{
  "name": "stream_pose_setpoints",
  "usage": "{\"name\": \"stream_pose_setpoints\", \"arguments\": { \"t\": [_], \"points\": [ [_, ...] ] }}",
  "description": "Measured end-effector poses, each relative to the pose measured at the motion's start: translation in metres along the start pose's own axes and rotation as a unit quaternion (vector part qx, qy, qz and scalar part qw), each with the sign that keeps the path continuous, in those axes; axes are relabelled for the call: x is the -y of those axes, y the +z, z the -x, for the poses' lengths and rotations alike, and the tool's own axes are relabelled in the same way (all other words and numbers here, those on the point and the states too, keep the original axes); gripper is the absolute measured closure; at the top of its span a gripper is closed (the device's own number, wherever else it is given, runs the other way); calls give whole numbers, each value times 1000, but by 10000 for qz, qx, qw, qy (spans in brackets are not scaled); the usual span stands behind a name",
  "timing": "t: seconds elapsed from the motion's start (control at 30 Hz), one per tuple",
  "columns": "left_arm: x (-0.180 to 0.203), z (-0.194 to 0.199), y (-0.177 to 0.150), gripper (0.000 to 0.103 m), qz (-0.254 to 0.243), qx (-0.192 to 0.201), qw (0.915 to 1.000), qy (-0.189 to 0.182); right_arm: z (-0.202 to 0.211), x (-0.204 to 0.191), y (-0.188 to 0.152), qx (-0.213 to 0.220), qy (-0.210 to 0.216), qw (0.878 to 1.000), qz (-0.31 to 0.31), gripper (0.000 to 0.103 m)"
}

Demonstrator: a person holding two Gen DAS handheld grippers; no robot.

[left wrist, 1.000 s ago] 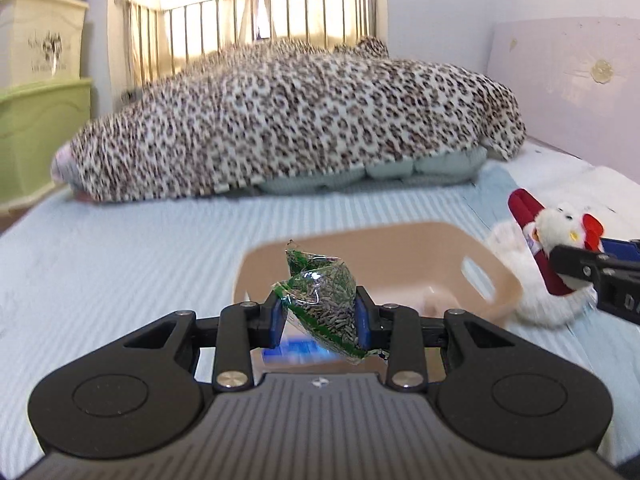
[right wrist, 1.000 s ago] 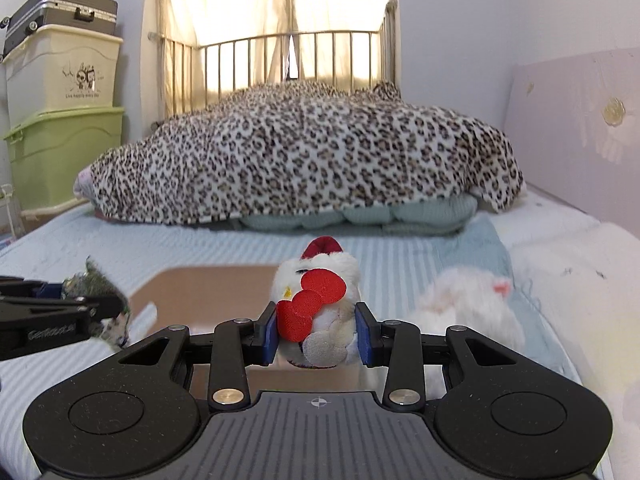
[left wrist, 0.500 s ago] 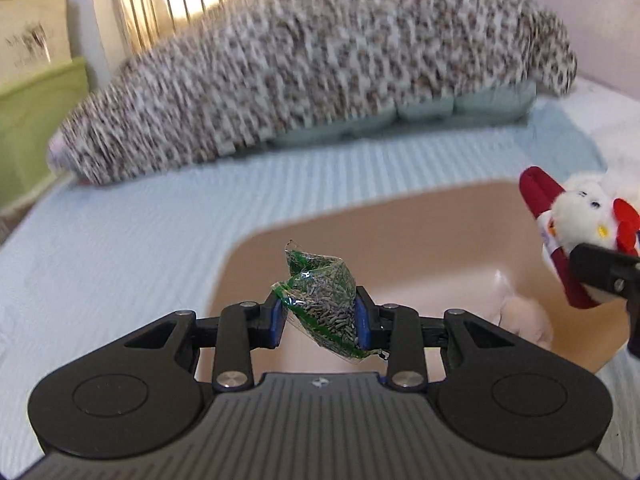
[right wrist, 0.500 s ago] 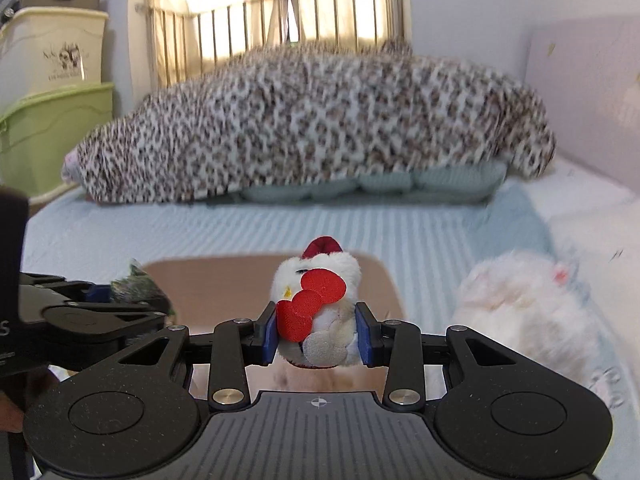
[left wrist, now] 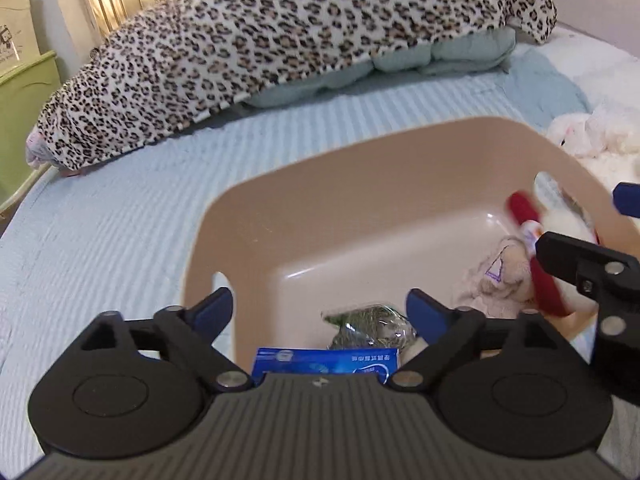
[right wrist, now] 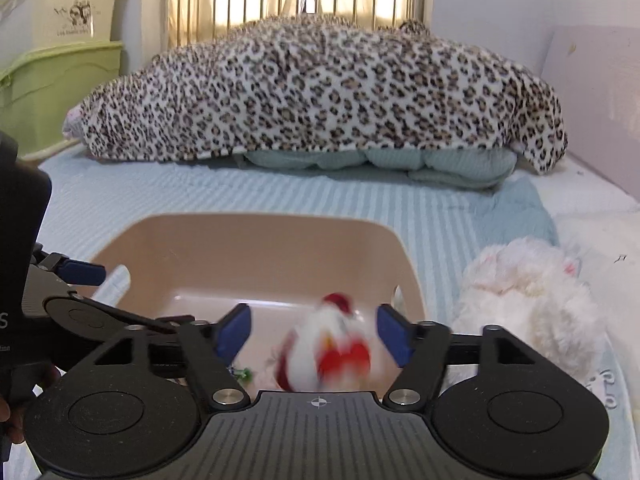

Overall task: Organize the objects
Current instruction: 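Carry both items over the basket and open both tools to release them, then grasp the printed milk carton with the left tool while the right tool grasps the white medicine box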

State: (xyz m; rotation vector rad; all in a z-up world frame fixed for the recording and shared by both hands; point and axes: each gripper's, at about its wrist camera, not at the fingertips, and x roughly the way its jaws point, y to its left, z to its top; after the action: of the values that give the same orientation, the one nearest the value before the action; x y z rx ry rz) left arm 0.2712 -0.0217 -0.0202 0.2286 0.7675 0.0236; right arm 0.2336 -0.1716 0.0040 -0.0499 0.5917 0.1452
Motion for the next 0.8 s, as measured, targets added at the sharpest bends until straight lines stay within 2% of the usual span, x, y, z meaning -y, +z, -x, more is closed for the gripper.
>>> {"name": "stream_pose_setpoints", "arguments": {
  "t": [0.03,0.1,0.17,0.43,0.6,0.8],
  "points": [
    [-2,5,0,8,39,40,10000,-4,6,1,1,45,9,10000,-41,22],
    [-5,16,0,8,125,112,9999,2,17,4,4,139,39,9998,-116,7],
    [-9,26,-2,7,195,170,9997,-17,27,4,5,214,37,9997,-101,3],
    [-19,58,-10,7,370,325,9988,-77,62,7,-2,401,-37,9992,-85,2],
    [-22,74,-27,7,451,268,9984,-228,78,12,-19,512,-90,9984,-215,2],
    [-17,84,-55,7,189,237,9992,-248,77,15,-50,206,-171,9996,-87,2]
  ]
}}
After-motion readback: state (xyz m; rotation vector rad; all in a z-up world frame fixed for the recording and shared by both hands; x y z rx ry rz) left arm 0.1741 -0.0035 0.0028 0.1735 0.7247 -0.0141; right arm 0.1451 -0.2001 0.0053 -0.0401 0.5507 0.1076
